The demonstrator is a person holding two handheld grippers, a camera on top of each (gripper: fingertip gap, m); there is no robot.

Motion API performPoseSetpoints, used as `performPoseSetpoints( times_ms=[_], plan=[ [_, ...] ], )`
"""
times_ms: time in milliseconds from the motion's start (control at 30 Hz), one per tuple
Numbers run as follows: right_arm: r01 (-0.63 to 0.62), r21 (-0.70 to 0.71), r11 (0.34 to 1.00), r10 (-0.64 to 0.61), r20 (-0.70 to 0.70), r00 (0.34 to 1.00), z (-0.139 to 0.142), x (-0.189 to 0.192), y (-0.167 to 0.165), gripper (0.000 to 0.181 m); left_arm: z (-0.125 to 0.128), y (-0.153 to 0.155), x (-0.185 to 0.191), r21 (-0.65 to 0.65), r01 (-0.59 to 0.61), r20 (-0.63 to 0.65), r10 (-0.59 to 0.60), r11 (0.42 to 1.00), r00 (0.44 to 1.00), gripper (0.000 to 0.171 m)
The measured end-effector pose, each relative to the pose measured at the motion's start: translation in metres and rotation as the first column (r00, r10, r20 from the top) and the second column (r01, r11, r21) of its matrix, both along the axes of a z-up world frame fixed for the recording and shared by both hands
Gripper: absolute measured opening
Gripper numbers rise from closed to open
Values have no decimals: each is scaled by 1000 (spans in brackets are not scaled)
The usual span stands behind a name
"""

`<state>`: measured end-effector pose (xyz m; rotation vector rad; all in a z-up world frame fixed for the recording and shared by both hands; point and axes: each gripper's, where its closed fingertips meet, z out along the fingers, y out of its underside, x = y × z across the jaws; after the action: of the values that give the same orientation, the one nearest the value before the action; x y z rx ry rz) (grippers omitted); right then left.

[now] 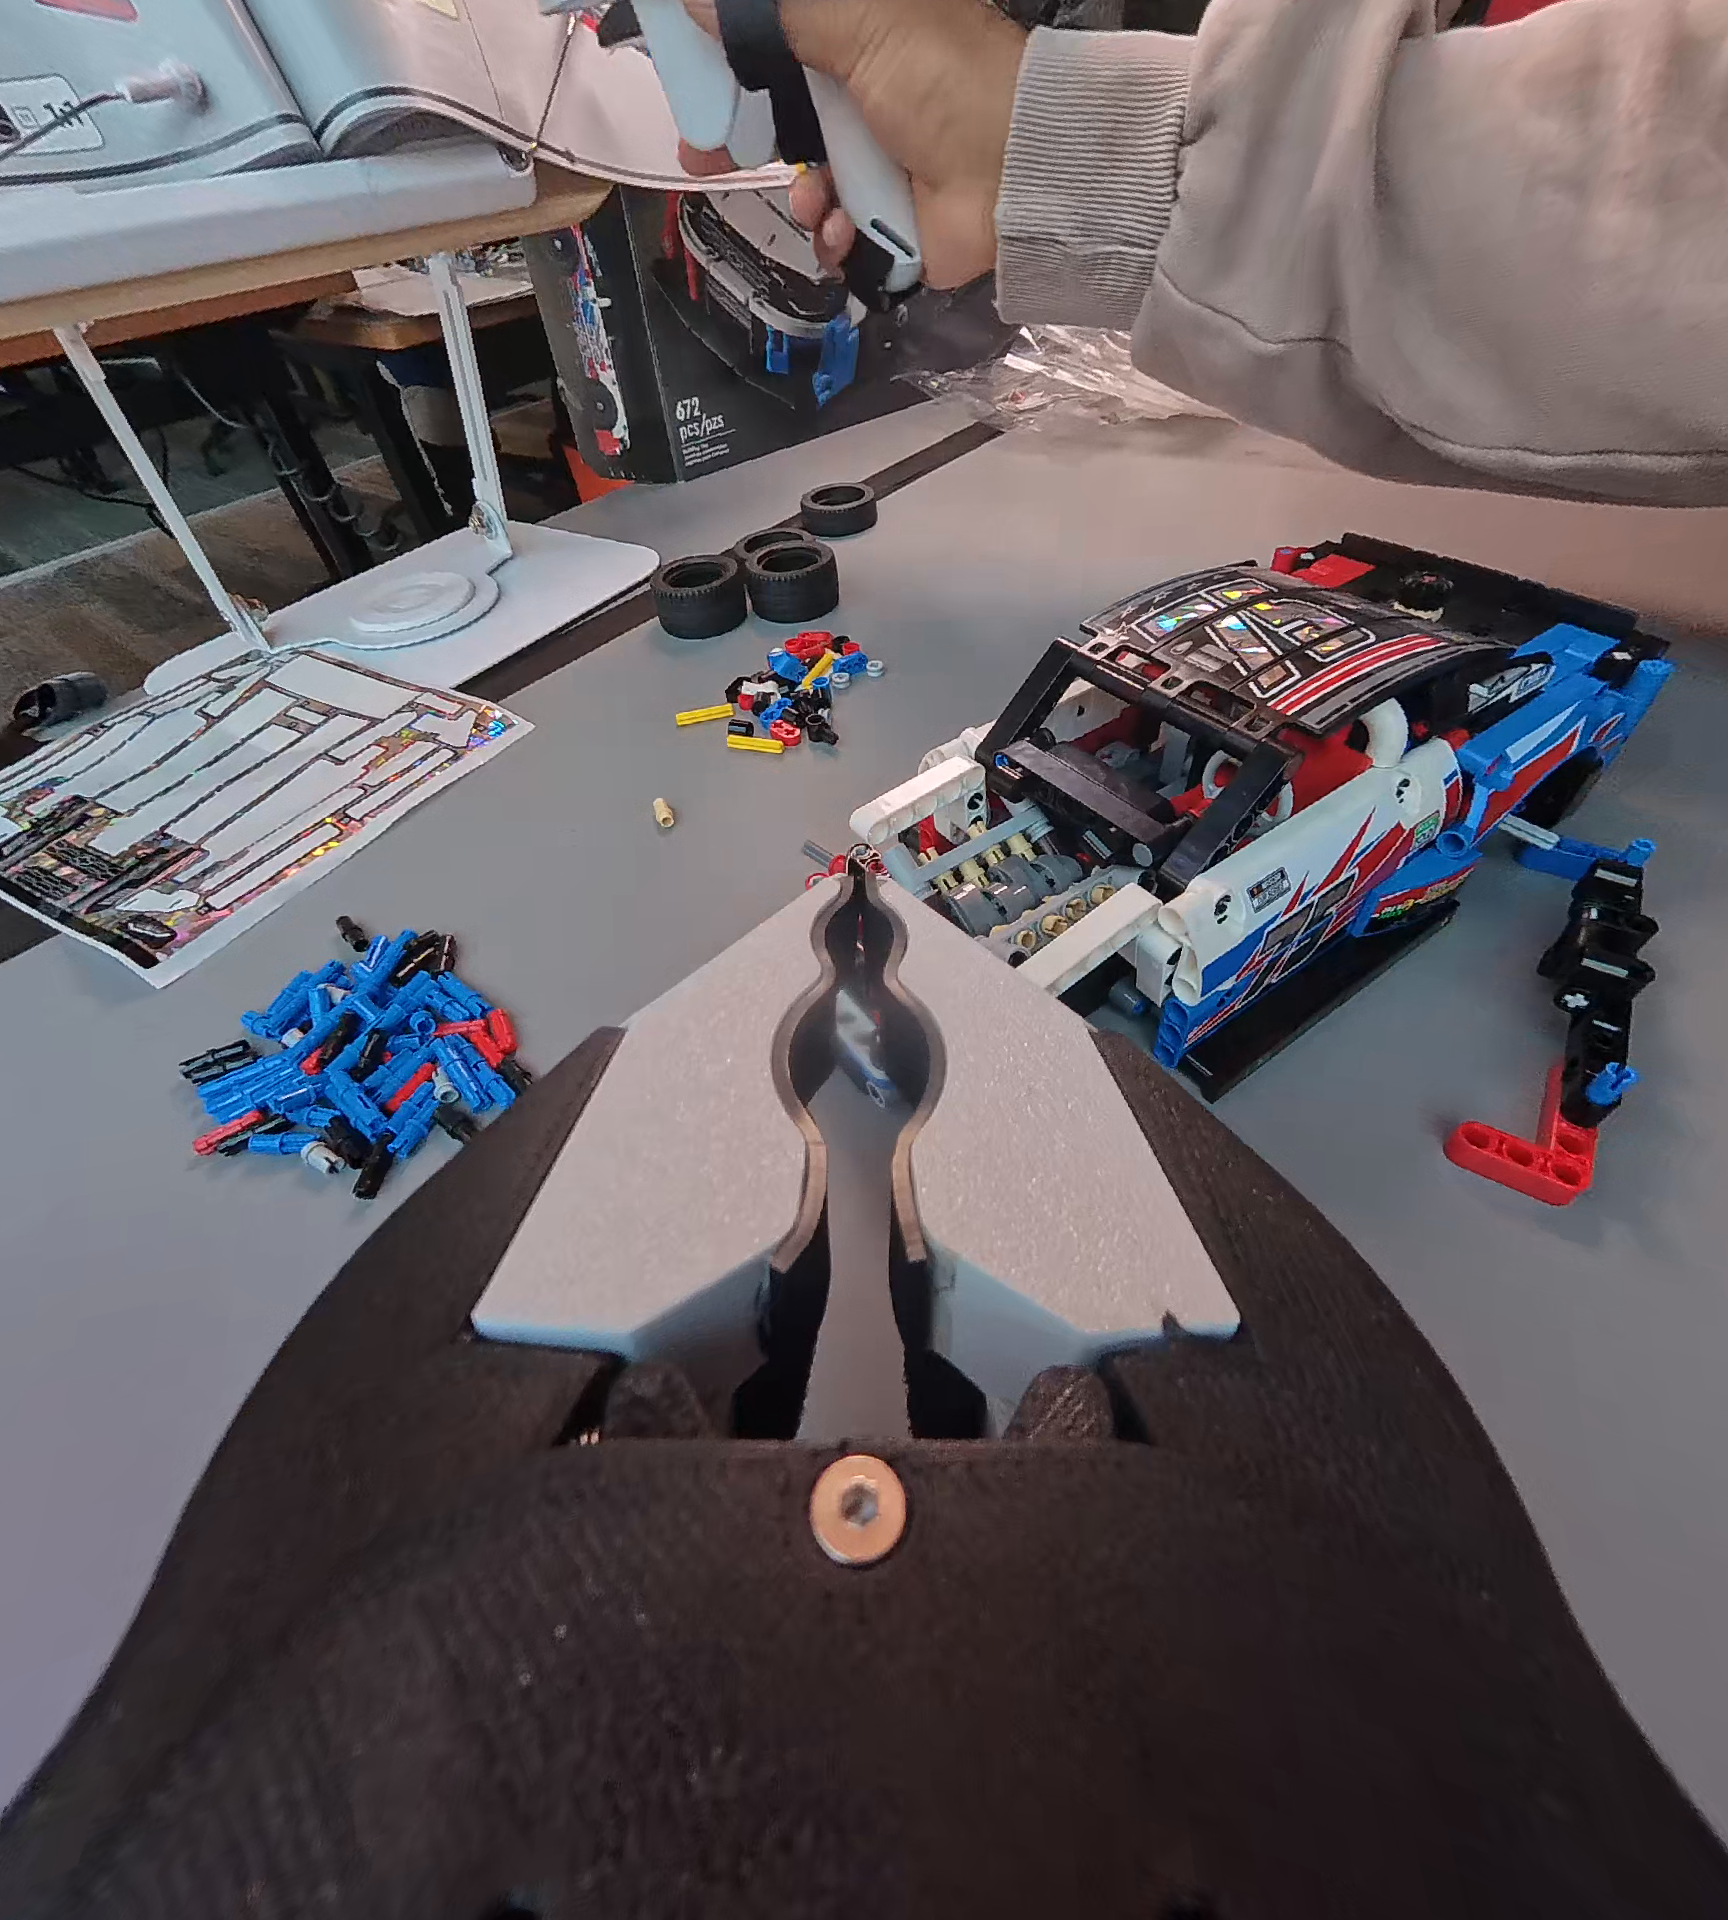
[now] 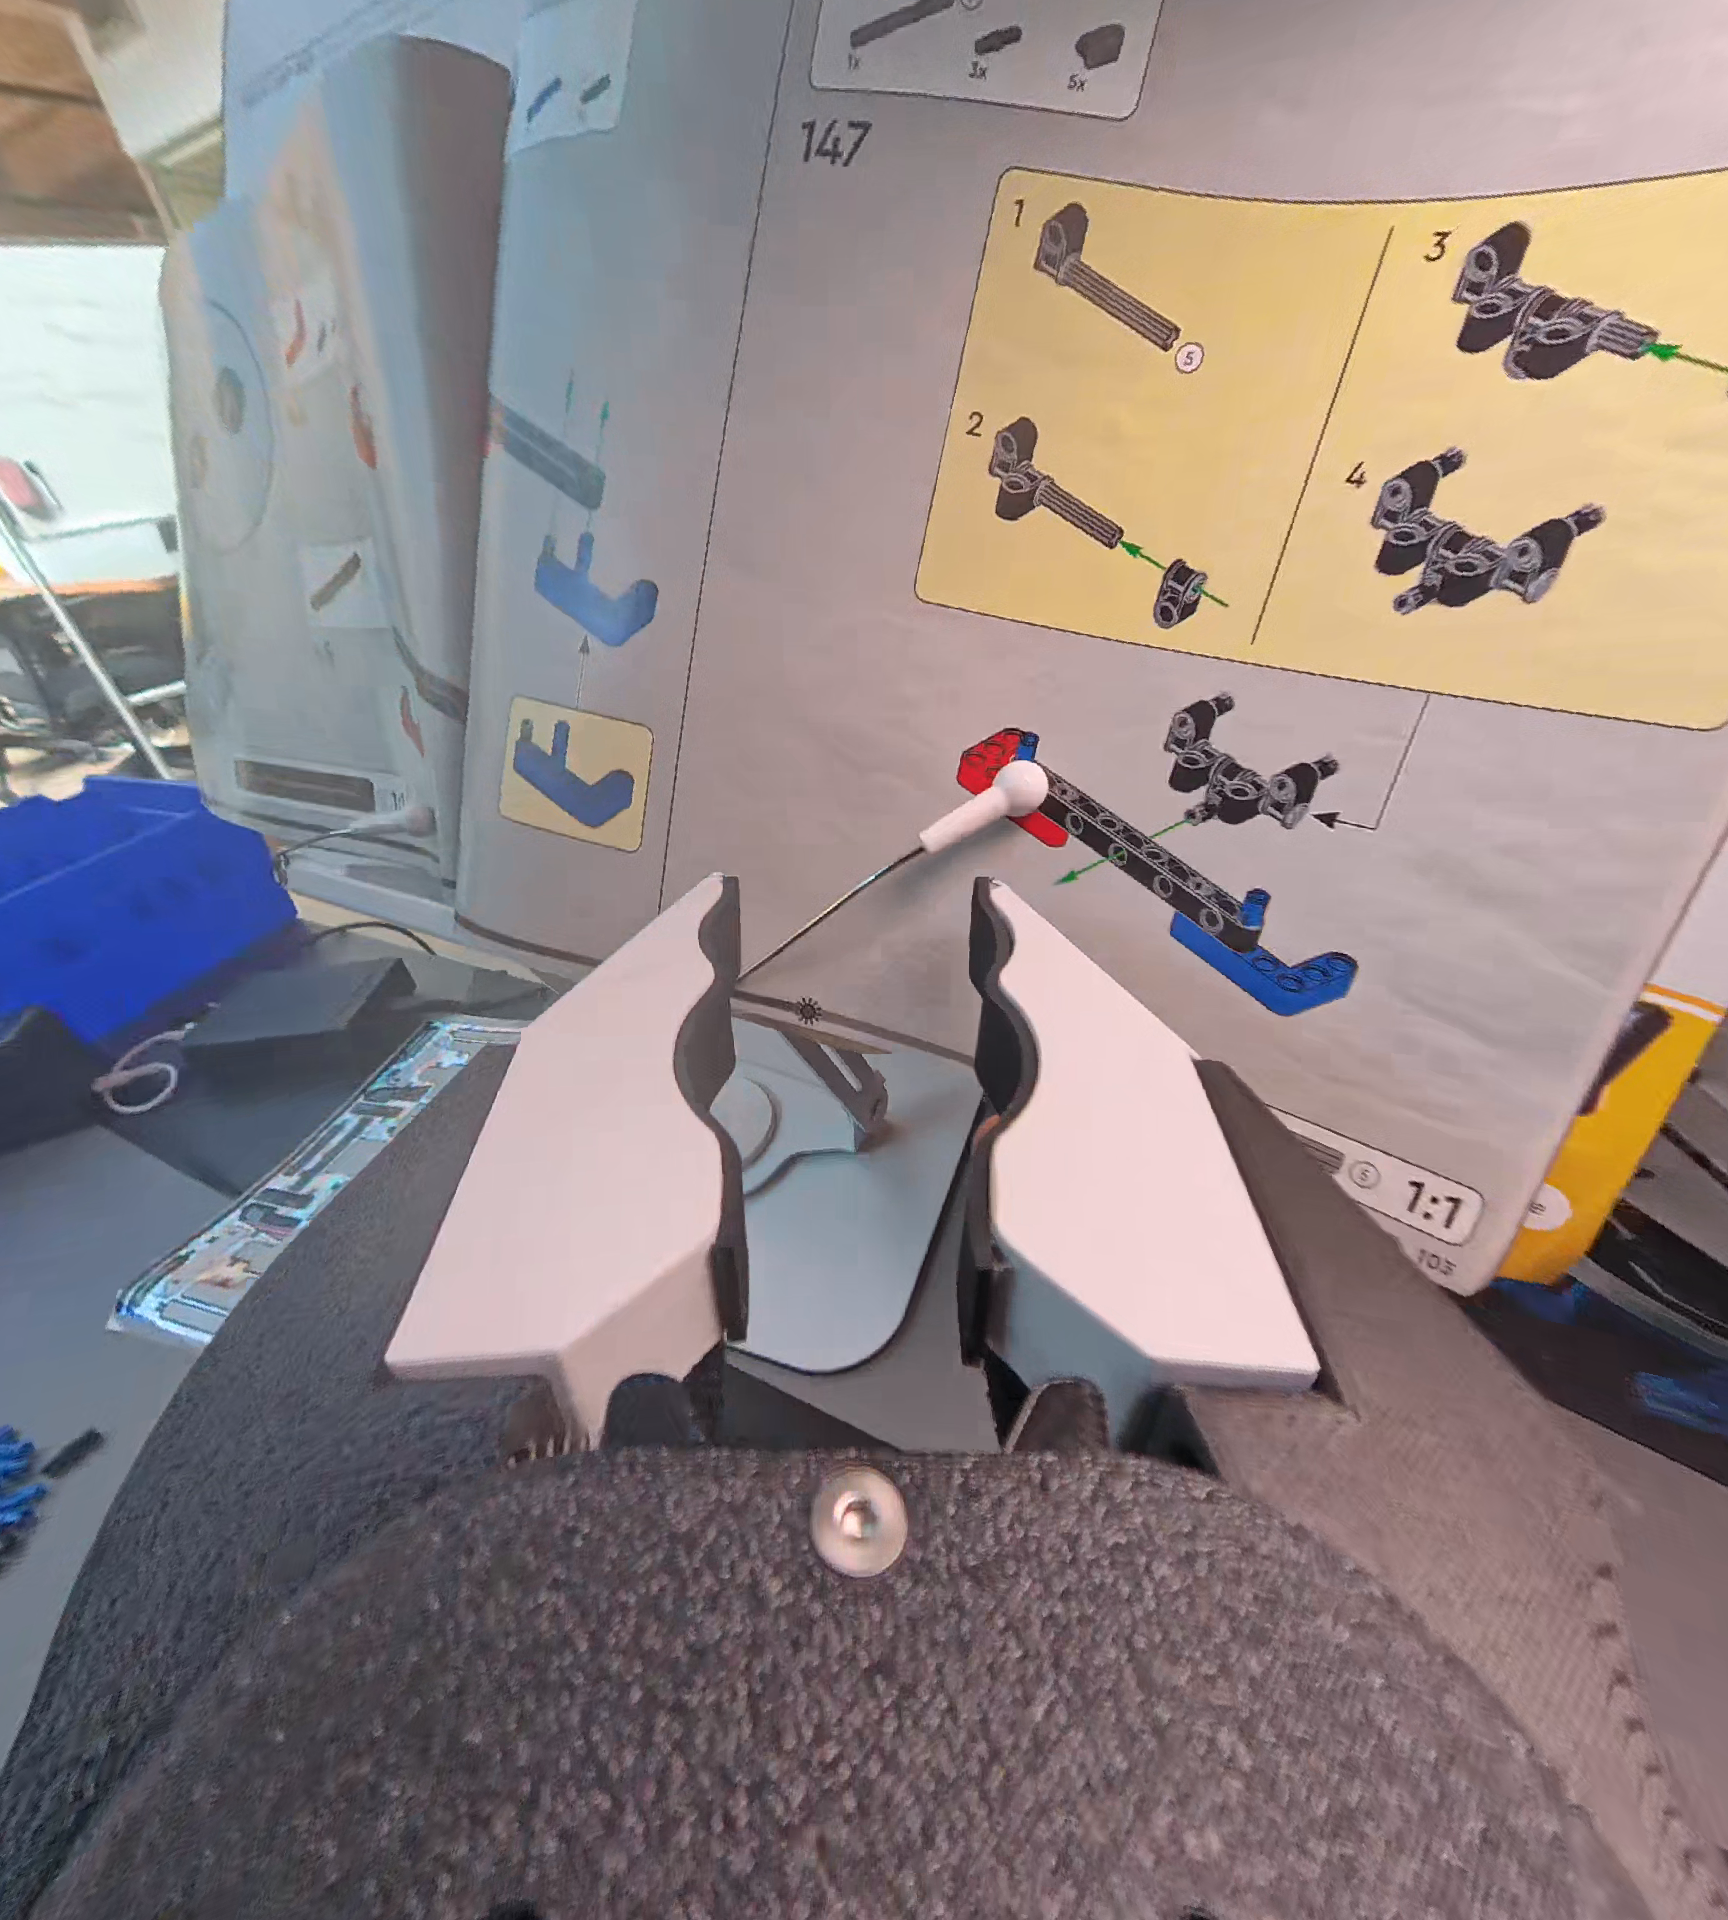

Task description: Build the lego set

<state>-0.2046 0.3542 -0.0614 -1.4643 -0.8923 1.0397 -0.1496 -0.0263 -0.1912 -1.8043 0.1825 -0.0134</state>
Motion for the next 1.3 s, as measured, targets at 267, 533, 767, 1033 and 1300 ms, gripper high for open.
performPoseSetpoints(
  times_ms=[267,533,767,1033,1300],
  plan=[
    [108,-83,991,-112,-56,992,-11,-7,9,8,5,0,-7,33,-39,0,39,999,999,0],
    [-9,-250,968,-37,-178,983,-29,2,6,8,6,7,-2,40,-31,-20,32,999,999,0],
    [-55,-302,952,-11,-212,977,-34,4,4,8,14,10,-9,65,-72,-27,74,995,997,0],
    [-136,-389,911,35,-255,966,-43,6,0,9,101,104,-87,166,-224,-133,247,960,960,12],
    [-94,-314,945,60,-119,991,-53,25,-3,13,121,249,-183,29,-311,-453,290,950,843,38]
  ],
)
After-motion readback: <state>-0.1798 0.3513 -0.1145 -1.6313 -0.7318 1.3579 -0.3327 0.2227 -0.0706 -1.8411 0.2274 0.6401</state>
